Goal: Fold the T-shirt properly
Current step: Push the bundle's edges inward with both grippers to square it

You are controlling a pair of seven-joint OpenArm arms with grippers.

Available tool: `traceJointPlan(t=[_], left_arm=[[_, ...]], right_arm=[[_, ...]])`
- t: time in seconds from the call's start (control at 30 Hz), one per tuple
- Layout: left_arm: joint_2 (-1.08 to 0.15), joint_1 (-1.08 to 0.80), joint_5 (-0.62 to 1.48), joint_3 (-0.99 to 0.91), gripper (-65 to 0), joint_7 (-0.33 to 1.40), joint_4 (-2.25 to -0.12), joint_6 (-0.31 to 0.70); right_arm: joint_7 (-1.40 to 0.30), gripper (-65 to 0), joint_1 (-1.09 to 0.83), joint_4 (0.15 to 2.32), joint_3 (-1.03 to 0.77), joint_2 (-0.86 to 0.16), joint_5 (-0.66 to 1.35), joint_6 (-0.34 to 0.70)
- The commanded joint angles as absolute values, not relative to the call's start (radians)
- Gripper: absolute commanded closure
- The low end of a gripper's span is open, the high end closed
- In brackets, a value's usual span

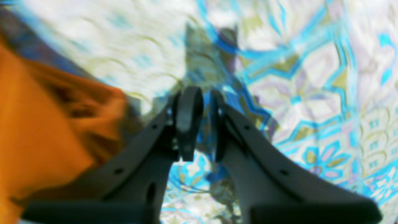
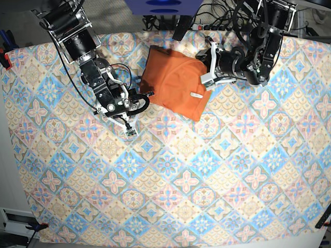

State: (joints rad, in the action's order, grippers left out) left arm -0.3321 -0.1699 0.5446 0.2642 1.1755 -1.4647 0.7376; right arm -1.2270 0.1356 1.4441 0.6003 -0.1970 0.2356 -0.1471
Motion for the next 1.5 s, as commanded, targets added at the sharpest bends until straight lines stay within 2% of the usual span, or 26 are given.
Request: traceJointPlan(t=[0.0, 0.13, 0.43, 0.63, 0.87, 1.0, 1.47], left_arm=[[-0.32, -0.17, 0.46, 0.263, -8.6, 1.188, -1.455, 0.698], [-0.311, -0.119, 0.455, 0.262, -8.4, 1.188, -1.415, 0.698], [-0.297, 0.051, 0.456, 0.189, -8.2, 1.187, -1.161, 0.698], [-0.295, 0.11, 0.456, 0.186, -8.4, 1.188, -1.155, 0.698], [-0.297, 0.17, 0.46, 0.185, -8.7, 1.191, -1.153, 0.698], [-0.294, 0.189, 0.463, 0.183, -8.7, 1.193, -1.153, 0.698], [-0.171, 0.246, 0.458, 0.183, -8.8, 1.216, -1.152, 0.698]], right_arm=[[-1.225, -8.2, 0.154, 1.461, 0.599, -0.182, 0.239, -0.148], [-1.231, -8.2, 0.148, 1.461, 0.604, -0.173, 0.239, -0.148], [-1.231, -8.2, 0.082, 1.465, 0.674, -0.176, 0.237, -0.148], [-1.233, -8.2, 0.05, 1.489, 0.696, -0.176, 0.236, -0.148], [-1.383, -8.2, 0.03, 1.682, 0.687, -0.177, 0.232, -0.148], [-1.396, -8.2, 0.024, 1.764, 0.685, -0.177, 0.232, -0.148], [-1.396, -8.2, -0.015, 1.768, 0.696, -0.177, 0.239, -0.148]])
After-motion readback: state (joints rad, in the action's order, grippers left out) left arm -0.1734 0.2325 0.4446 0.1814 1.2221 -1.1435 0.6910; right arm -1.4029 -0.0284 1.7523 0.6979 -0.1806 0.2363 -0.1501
